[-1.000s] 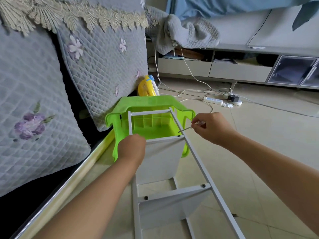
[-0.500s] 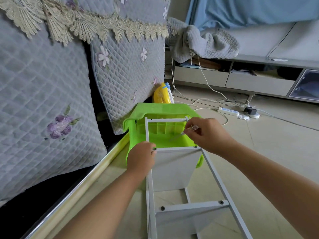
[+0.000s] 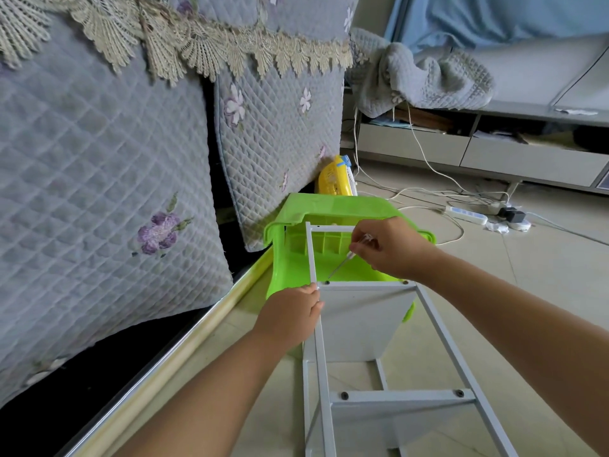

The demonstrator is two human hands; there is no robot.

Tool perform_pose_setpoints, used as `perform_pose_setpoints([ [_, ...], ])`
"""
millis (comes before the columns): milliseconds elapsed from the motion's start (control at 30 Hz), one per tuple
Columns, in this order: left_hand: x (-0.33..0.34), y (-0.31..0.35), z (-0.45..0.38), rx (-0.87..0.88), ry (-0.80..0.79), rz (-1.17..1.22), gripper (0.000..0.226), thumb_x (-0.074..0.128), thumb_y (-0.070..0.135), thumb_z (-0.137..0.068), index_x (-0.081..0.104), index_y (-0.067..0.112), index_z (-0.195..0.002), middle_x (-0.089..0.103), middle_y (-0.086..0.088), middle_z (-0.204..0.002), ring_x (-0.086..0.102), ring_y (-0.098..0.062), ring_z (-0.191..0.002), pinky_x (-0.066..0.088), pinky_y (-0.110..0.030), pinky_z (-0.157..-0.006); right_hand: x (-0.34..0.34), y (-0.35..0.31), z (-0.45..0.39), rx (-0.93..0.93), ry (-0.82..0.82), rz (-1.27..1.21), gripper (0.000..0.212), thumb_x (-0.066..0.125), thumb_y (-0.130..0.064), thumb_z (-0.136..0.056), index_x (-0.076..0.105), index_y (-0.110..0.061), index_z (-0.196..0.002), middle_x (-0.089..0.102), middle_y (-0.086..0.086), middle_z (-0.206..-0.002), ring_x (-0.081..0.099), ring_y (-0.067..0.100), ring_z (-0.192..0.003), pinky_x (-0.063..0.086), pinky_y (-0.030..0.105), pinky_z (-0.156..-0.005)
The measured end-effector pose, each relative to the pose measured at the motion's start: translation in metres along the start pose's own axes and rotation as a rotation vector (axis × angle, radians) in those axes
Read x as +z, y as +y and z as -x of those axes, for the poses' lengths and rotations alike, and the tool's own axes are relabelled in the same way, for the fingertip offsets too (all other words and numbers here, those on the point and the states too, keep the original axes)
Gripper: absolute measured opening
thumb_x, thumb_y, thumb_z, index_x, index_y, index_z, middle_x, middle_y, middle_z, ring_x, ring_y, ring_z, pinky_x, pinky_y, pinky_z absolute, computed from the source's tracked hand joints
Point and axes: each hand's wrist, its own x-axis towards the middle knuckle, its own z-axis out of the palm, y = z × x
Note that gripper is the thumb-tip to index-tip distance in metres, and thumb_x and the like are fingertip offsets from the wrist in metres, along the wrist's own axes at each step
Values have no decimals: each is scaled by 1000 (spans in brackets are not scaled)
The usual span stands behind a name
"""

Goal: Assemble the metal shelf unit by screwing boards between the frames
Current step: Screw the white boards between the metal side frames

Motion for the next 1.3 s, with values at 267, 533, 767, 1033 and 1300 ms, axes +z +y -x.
perform_pose_setpoints([
  [267,3,-4,5,71,-10,-10,46,23,23,-102,23,12,-147,18,2,-155,14,-4,-142,11,-12,-107,6,-5,-5,-24,-88,65,20,55,-16,-90,65,-1,-100,63,4,-76,41,12,-57,27,22,-54],
  [533,5,-4,1,77,-21,-20,46,23,22,-102,24,10,-146,18,1,-155,14,-6,-142,13,-15,-109,6,-4,-8,43,-49,27,20,55,-17,-91,64,-1,-100,62,10,-79,47,16,-67,32,22,-60],
  [767,1,-3,-1,82,-35,-39,45,23,20,-102,28,8,-145,23,-1,-154,18,-7,-141,20,-20,-110,6,-6,-9,60,-56,6,20,55,-16,-91,63,0,-99,60,7,-77,48,18,-66,35,21,-61],
  [1033,-2,-1,0,86,-30,-66,45,23,18,-102,30,6,-144,24,-5,-153,18,-11,-141,20,-21,-109,2,-8,-10,76,-109,37,19,53,-16,-92,63,-1,-99,51,2,-72,48,16,-68,38,21,-57],
  [1300,-1,-2,-1,99,-3,-66,45,22,19,-102,28,8,-145,22,-1,-154,17,-7,-142,17,-16,-108,-1,-9,-12,79,-140,48,8,53,-16,-92,52,-18,-83,42,-12,-56,47,14,-60,39,25,-62],
])
